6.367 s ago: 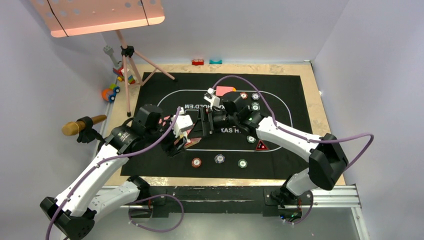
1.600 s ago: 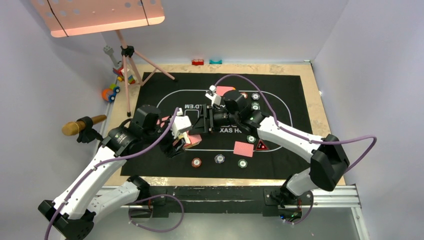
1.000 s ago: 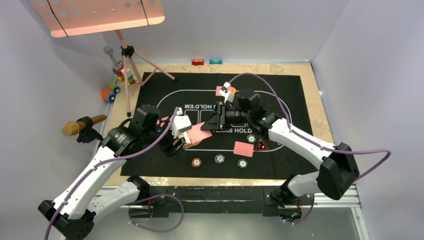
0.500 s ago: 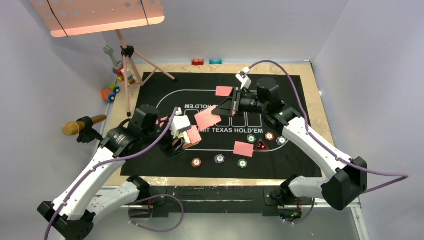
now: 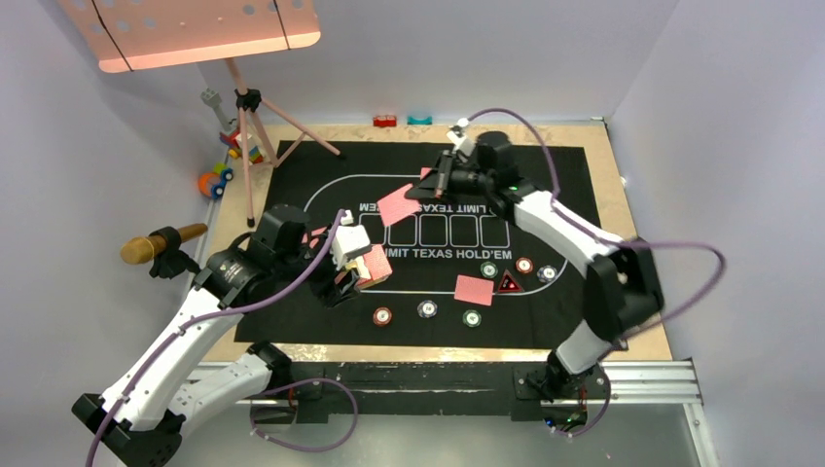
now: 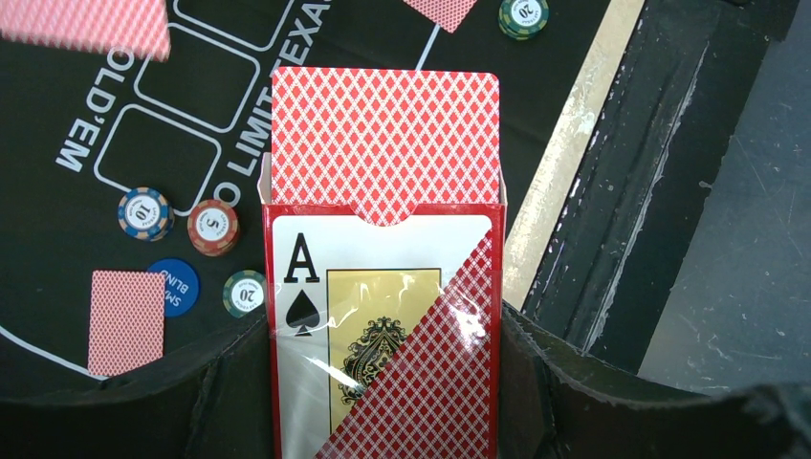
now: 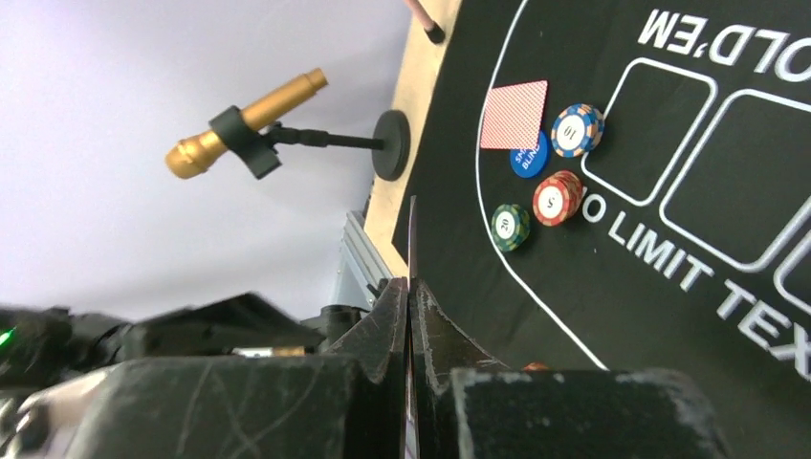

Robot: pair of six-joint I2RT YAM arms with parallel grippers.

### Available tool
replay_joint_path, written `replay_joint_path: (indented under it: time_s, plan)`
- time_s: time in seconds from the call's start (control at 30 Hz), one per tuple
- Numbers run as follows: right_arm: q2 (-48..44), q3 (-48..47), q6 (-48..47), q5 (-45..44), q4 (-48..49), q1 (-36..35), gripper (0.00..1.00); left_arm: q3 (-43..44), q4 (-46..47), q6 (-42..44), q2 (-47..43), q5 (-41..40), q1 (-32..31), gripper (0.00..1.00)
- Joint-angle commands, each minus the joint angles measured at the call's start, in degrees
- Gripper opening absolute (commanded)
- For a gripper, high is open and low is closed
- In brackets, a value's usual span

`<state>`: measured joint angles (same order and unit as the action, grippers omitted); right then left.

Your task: Distribute texas hold em gaming equipment

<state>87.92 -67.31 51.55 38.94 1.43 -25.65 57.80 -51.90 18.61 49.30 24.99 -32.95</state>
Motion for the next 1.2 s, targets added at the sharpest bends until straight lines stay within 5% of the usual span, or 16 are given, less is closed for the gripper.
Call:
replay_joint_path:
  time_s: [0.0,0.4,0.73,1.17]
  plan:
    - [13.4,-11.4,-2.3,-0.9,2.7,-6.8,0.00,2.8,3.3,-0.7,-1.3,1.9,0.3,0.00]
    - [50.8,-50.3,-0.4,-3.0,-2.9,-16.9,0.00,3.0,3.2,-0.4,-1.6,2.2,0.4,0.00]
    - [58.9,-54.9,-0.9,-5.3,-2.1,-17.5,0.00,2.6,3.1,-0.4,-1.3,2.3,0.4,0.00]
    - [56.5,-57.8,-3.7,-6.6,-6.6,-16.4,0.65,2.8,2.7,-0.5,-1.1,2.1,0.5,0.00]
